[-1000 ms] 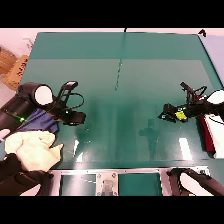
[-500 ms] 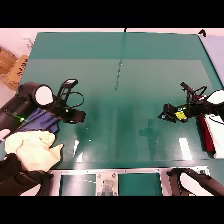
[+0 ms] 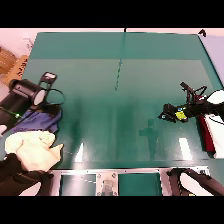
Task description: Fold the shirts.
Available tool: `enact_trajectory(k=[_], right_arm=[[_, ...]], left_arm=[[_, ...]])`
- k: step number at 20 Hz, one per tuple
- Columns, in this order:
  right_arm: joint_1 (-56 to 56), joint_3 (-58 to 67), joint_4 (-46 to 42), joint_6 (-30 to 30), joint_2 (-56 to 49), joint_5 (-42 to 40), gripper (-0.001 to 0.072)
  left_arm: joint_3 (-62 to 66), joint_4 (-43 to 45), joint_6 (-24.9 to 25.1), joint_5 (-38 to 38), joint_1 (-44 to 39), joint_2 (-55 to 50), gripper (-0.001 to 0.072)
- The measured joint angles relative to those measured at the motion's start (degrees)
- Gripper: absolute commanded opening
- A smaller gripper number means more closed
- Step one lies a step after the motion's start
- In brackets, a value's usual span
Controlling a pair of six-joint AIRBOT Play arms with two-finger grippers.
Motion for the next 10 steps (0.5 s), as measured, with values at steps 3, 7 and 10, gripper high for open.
enact_trajectory(k=[3, 7, 10], right_arm=[[0.0, 0.02, 0.0, 0.0, 0.0, 0.0, 0.0014], [0.02, 0.0, 0.02, 0.0, 0.0, 0.0, 0.0014], [0.02, 0.0, 0.0, 0.0, 0.0, 0.0, 0.0014]], left_arm=[[-3.69, 1.05, 1.16, 3.87, 7.56, -1.77, 0.072], [-6.99, -0.85, 4.15, 9.81, 13.88, -5.79, 0.0107], [-7.85, -1.07, 5.73, 11.96, 15.89, -8.31, 0.0021]])
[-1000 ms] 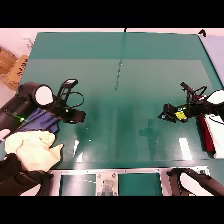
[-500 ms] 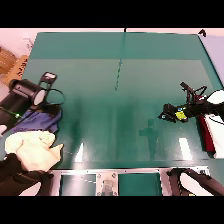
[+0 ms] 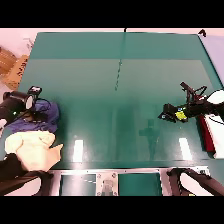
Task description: Fold the shirts.
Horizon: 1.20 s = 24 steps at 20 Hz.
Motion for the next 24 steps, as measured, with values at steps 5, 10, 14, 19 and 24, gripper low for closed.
enact_trajectory(k=[5, 10, 14, 19, 24], right_arm=[[0.0, 0.0, 0.02, 0.0, 0.0, 0.0, 0.0014], [0.0, 0.0, 0.0, 0.0, 0.0, 0.0, 0.0014], [0.0, 0.02, 0.0, 0.0, 0.0, -0.02, 0.0014], [0.0, 0.02, 0.02, 0.0, 0.0, -0.17, 0.0014], [0.0, 0.02, 0.0, 0.0, 0.0, -0.22, 0.0014]], left_arm=[[1.97, -1.14, 3.45, -1.27, 0.96, -1.33, 0.0018], [14.47, -7.78, 8.76, -9.68, -3.45, -0.83, 0.0018], [26.14, -14.38, 10.16, -12.59, -14.51, 0.33, 0.0018], [32.39, -22.6, 9.55, -7.98, -28.63, -0.39, 0.0019], [33.68, -32.87, 9.11, -2.12, -36.33, -6.8, 0.05]])
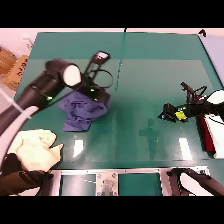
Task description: Fold the shirts.
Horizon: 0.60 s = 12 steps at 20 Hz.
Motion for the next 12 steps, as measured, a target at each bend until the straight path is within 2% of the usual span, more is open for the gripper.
enact_trajectory(k=[1, 3, 5, 9, 10, 11, 12], right_arm=[[0.0, 0.0, 0.02, 0.0, 0.0, 0.0, 0.0014], [0.0, 0.37, 0.0, 0.0, 0.0, 0.0, 0.0034], [0.0, 1.55, -0.02, -0.02, 0.0, 0.0, 0.0226], [0.02, 4.39, 0.04, -0.85, -0.02, -0.07, 0.0371], [0.02, 4.66, 0.28, -1.05, -0.11, -0.33, 0.037], [0.09, 4.7, 0.57, -1.14, -0.28, -0.74, 0.037], [0.28, 4.61, 0.87, -1.27, -0.59, -1.22, 0.037]], left_arm=[[0.11, -1.64, -0.11, 0.74, -0.57, -1.4, 0.0529], [0.55, -3.45, -0.24, 0.98, -1.03, -2.99, 0.0529], [2.6, -4.42, -0.22, -0.74, -0.15, -3.78, 0.053], [9.75, -2.95, -0.13, -10.34, 6.47, -4.42, 0.0532], [11.04, -2.4, -0.11, -12.98, 9.01, -4.48, 0.0574], [11.72, -2.25, -0.09, -15.21, 11.39, -4.55, 0.0662], [11.82, -2.08, -0.09, -17.14, 14.08, -4.61, 0.0685]])
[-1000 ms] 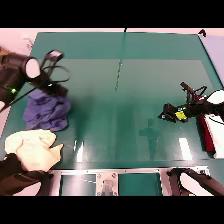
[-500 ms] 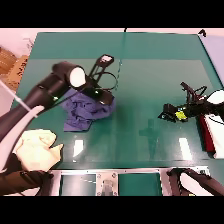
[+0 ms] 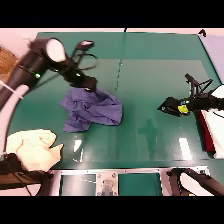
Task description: Fold the shirts.
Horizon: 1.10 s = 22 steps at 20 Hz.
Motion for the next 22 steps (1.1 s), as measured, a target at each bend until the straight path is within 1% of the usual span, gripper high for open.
enact_trajectory(k=[3, 6, 7, 8, 12, 15, 16, 17, 18, 19, 22], right_arm=[[2.19, -0.72, 0.9, -0.66, -1.73, -1.73, 0.037], [7.98, -1.29, 2.89, -2.03, -5.03, -5.57, 0.0372], [10.27, -1.29, 3.69, -2.43, -6.51, -7.39, 0.0409], [12.79, -0.94, 4.7, -2.93, -8.44, -9.53, 0.0428], [20.44, 4.33, 9.86, -5.33, -18.1, -14.56, 0.0428], [23.74, 10.82, 12.37, -6.47, -25.24, -15.69, 0.0424], [24.39, 12.81, 13.11, -6.71, -27.26, -15.78, 0.0367], [24.94, 14.78, 13.99, -6.88, -29.18, -15.8, 0.0211], [25.24, 16.37, 14.69, -7.06, -30.77, -15.78, 0.0081], [25.49, 17.66, 15.23, -7.3, -32.04, -15.76, 0.0013], [24.85, 20.09, 16.31, -8.85, -34.21, -14.49, 0.0012]], left_arm=[[-3.58, 0.22, 0.0, -3.13, 7.21, -0.13, 0.0685], [-11.87, 0.28, 0.33, -3.17, 11.19, -0.22, 0.0685], [-15.32, 0.04, 0.68, -2.05, 11.93, -0.2, 0.0684], [-18.47, -0.39, 1.09, -0.55, 12.41, -0.2, 0.0684], [-28.44, -5.7, 3.82, 7.3, 13.38, -0.22, 0.0683], [-31.06, -8.72, 6.64, 10.69, 13.7, -0.2, 0.0683], [-31.41, -9.22, 7.26, 11.47, 13.75, -0.2, 0.0683], [-31.54, -9.6, 7.8, 11.76, 13.75, -0.2, 0.0683], [-31.47, -9.81, 8.33, 12.02, 13.77, -0.2, 0.0683], [-31.17, -9.81, 8.83, 12.09, 13.81, -0.2, 0.0683], [-28.61, -8.24, 9.79, 11.43, 13.81, -0.2, 0.0683]])
